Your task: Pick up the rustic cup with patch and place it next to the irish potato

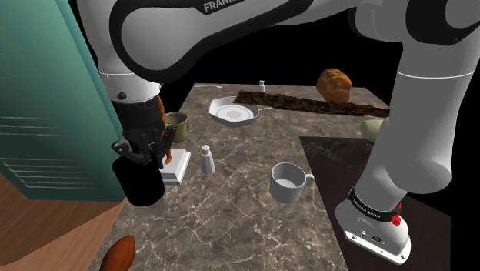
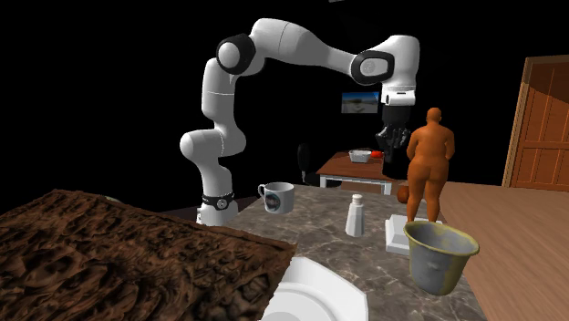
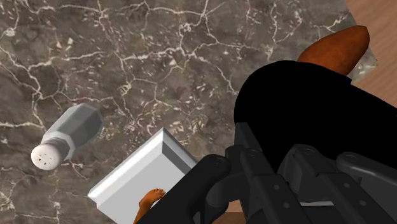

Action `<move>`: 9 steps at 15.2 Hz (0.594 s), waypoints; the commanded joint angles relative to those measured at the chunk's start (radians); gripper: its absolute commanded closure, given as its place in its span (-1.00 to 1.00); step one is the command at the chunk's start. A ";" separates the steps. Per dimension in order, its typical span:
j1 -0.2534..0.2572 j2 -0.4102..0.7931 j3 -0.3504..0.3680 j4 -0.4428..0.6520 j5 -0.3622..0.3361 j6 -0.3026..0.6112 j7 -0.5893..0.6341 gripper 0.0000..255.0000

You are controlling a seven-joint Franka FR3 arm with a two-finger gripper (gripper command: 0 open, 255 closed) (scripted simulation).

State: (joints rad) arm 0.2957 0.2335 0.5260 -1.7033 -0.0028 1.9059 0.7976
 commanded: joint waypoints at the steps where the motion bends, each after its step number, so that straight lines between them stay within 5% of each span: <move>1: -0.002 0.001 -0.001 -0.024 0.000 0.025 -0.003 1.00; 9: 0.002 0.030 -0.006 -0.096 -0.015 0.124 0.000 1.00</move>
State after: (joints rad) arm 0.2965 0.2588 0.5203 -1.7908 -0.0153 2.0151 0.7960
